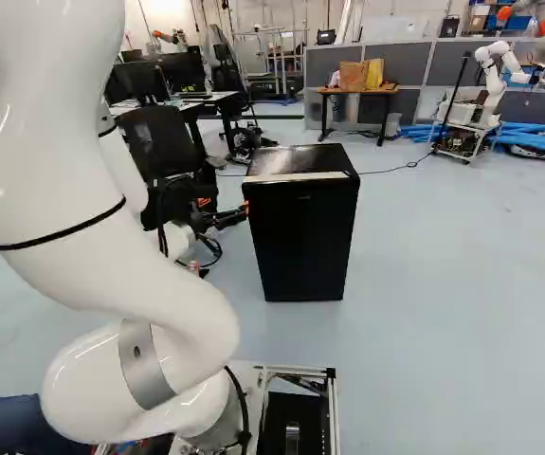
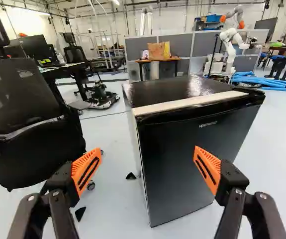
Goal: Grab a drink from the fridge
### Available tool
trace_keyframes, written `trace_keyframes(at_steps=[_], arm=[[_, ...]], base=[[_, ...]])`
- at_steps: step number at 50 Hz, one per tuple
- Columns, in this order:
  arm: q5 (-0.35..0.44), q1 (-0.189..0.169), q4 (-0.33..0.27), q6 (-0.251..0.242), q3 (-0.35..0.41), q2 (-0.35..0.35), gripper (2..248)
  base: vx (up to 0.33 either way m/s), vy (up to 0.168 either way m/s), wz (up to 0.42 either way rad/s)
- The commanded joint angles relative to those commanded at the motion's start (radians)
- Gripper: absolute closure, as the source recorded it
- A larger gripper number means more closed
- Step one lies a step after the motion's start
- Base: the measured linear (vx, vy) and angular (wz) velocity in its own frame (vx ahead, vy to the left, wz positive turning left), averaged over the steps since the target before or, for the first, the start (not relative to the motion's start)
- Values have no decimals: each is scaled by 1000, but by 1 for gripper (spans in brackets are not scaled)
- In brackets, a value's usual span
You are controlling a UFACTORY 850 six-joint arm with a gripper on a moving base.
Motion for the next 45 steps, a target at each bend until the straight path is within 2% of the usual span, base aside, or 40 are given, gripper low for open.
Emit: trace_keyframes(at_steps=[19, 45], arm=[[34, 42, 92, 0, -90, -132, 3], [74, 63, 235, 0, -256, -324, 3]], base=[[0, 0, 0], [0, 0, 0]])
